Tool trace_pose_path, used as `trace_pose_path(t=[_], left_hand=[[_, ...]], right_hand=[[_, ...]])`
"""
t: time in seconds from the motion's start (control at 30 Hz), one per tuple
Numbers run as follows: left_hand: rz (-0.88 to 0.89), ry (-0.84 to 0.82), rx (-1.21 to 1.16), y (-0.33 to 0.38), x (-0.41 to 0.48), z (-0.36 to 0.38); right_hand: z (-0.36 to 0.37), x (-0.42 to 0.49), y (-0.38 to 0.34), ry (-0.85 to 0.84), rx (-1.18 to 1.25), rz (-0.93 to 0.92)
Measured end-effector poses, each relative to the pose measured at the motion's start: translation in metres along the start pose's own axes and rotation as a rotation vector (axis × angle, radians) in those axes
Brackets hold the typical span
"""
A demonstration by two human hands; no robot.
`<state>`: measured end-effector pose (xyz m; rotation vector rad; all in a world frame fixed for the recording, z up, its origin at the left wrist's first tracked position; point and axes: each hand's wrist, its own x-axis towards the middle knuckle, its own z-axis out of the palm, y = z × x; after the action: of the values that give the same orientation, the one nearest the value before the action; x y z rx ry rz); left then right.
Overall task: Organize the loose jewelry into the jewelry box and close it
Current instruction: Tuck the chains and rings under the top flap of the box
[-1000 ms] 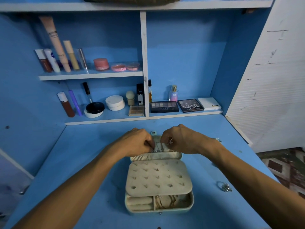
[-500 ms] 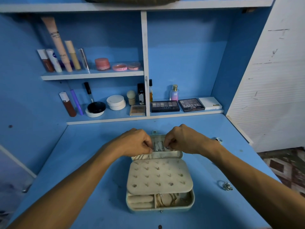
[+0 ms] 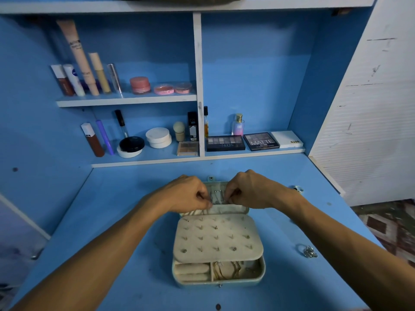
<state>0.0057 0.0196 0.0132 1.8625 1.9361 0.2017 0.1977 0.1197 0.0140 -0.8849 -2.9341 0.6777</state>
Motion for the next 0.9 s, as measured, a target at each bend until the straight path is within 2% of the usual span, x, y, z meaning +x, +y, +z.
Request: trace_pose_path(t=[0.1,0.37,0.73,0.9], left_hand=[[0.015,-0.022,-0.053,-0.002,0.000,0.001],[0.010,0.020,-0.118,-0.007,-0.003,0.004],[-0.029,0.002,-0.082,-0.003,-0.003,0.004],[-0.041,0.015,-0.119,-0.006,-0.004,0.006]], right_hand=[[-0.001,0.000,0.002,-0.029,0.031,0.012],[0.000,0.003,0.006,0.037,0.073,0.073],[-0.008,0.001,-0.001,-0.133,0.054,0.056],[-0.008,0.000,0.002,-0.100,0.076,0.072]])
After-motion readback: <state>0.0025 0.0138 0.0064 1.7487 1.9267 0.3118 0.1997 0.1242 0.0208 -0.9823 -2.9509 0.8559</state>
